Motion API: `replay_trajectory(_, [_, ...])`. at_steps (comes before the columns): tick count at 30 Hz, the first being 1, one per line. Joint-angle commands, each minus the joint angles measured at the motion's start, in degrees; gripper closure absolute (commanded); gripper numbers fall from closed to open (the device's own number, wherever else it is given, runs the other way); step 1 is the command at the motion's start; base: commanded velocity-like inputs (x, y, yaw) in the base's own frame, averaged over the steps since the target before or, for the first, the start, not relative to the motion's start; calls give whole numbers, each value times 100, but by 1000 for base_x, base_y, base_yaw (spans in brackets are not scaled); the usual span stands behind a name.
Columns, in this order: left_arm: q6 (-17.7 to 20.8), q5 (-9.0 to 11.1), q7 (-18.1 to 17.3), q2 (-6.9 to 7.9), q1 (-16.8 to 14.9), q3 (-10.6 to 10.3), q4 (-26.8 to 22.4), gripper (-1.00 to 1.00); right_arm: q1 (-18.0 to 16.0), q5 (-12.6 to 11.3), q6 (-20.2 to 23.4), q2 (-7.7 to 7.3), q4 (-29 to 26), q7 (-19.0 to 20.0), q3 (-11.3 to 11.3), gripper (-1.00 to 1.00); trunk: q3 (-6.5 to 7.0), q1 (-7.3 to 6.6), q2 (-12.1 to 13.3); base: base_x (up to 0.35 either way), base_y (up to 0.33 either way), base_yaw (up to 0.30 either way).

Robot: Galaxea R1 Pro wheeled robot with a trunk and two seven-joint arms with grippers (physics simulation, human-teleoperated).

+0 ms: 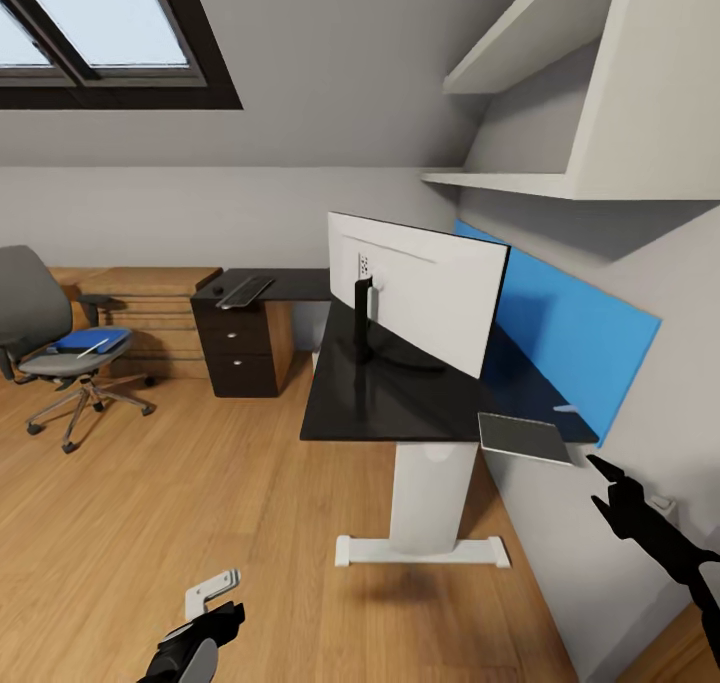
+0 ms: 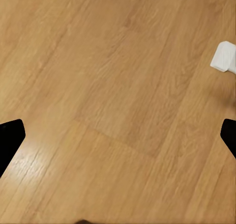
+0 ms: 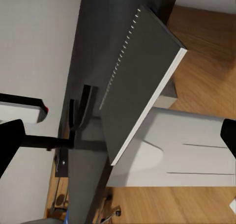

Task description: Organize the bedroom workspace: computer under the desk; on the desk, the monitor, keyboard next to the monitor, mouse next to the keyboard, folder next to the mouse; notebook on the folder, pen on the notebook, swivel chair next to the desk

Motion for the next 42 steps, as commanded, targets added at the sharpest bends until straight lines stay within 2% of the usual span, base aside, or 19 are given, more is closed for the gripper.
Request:
replay_trajectory(1, [10,45,52,3,-4,-22,-8,-100,-5,-12,38,2,1,9,-15,-100,-24,22,-45,0,0,0])
replay_trajectory(36, [10,45,52,-25,-4,-24,-3,-100,-5,-1,39,1,2,9,-7,-100,-653,791,-1448,0,0,0])
replay_trajectory(42, [10,45,50,-23,-4,-23,-3,-100,-5,2,39,1,1,9,-7,-100,-653,791,-1448,0,0,0])
